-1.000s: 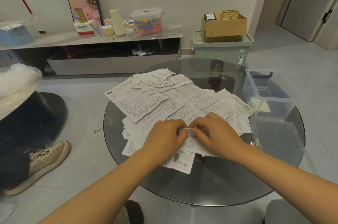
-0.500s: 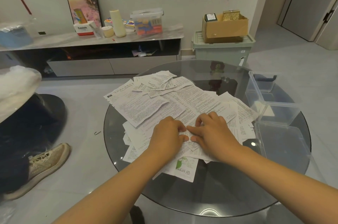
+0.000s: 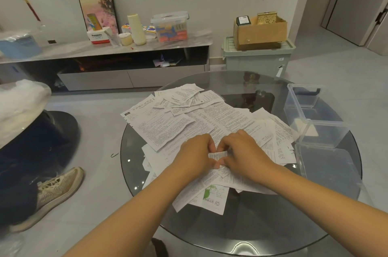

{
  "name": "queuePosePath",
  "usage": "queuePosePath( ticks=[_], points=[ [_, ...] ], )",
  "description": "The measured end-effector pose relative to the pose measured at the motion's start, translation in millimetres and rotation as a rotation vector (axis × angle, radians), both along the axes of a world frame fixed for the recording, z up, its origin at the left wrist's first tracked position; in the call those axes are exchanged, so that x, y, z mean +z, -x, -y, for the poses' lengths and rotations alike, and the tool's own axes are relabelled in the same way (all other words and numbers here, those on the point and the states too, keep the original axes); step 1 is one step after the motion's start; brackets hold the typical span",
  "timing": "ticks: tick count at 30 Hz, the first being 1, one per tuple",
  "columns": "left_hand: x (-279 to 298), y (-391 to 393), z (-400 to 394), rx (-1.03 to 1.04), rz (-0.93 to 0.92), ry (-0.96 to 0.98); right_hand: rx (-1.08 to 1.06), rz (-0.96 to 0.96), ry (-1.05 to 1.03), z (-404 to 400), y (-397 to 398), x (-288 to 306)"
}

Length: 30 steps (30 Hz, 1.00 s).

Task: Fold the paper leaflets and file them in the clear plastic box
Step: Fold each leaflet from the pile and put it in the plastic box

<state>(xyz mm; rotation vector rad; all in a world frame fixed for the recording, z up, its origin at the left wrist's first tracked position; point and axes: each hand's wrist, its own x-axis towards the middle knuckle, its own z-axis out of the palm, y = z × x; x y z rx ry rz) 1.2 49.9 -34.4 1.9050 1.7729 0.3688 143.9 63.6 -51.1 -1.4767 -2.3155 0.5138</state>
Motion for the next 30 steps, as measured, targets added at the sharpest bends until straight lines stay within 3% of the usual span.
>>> queuePosePath(
  ticks=[6,12,20,27,30],
  points=[
    [8,-2,2,0.023,0.115,-0.004,-0.050,-0.208,0.111,3,-12,15],
    [34,-23,-5,0.119,0.490,-0.031,-0.168,-0.346,0.058,5,-37,45],
    [59,-77,-28,0.013,0.488,-0.123,-0.300,-0.253,0.025,-2,-84,75],
    [79,-126,-58,-0.041,0.619,-0.121,-0.481,-0.391,-0.071,-17,-130,94],
    [82,-149,-76,-0.018,0.644,-0.103,-0.556,-0.365,-0.127,-29,-146,95]
  ],
)
